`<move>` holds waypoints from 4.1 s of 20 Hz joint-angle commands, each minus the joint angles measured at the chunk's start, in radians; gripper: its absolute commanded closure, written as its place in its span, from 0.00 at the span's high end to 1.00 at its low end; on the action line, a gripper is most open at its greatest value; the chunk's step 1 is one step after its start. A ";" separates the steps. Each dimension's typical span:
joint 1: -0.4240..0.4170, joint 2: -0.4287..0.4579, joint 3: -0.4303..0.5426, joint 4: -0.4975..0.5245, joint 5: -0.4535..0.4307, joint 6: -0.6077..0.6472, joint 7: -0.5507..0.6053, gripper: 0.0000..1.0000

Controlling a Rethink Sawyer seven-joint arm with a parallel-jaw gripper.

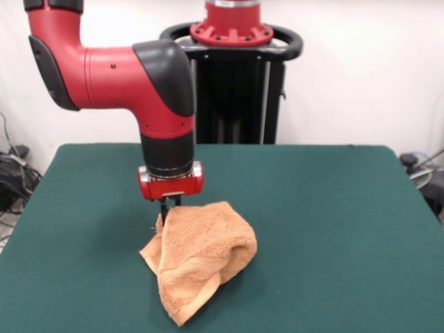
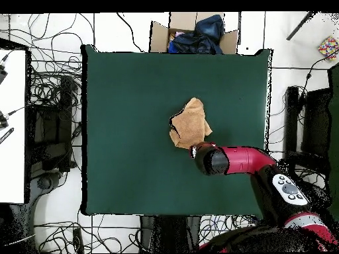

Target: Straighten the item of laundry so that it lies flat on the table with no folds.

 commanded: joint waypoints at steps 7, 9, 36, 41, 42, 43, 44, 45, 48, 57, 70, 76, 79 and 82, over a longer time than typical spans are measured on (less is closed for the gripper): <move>0.030 -0.074 0.050 0.010 -0.002 0.013 0.016 0.00; 0.019 -0.158 0.061 0.070 0.021 0.043 0.007 0.00; -0.025 -0.431 0.129 0.248 0.149 0.173 -0.045 1.00; -0.012 -0.352 0.107 0.221 0.114 0.113 -0.016 1.00; -0.007 -0.342 0.102 0.212 0.108 0.108 -0.012 1.00; -0.001 -0.332 0.098 0.203 0.102 0.103 -0.008 1.00; 0.005 -0.322 0.092 0.192 0.095 0.095 -0.001 1.00; 0.010 -0.307 0.088 0.180 0.088 0.086 0.004 1.00; 0.020 -0.255 0.074 0.142 0.072 0.068 0.019 1.00; 0.028 -0.158 0.089 0.046 0.071 0.075 0.010 1.00; 0.074 -0.142 0.102 -0.044 0.097 0.116 0.003 1.00; 0.098 -0.151 0.089 -0.026 0.104 0.090 0.041 1.00; 0.110 -0.146 0.075 -0.018 0.098 0.062 0.065 1.00; 0.114 -0.127 0.071 -0.038 0.094 0.061 0.061 1.00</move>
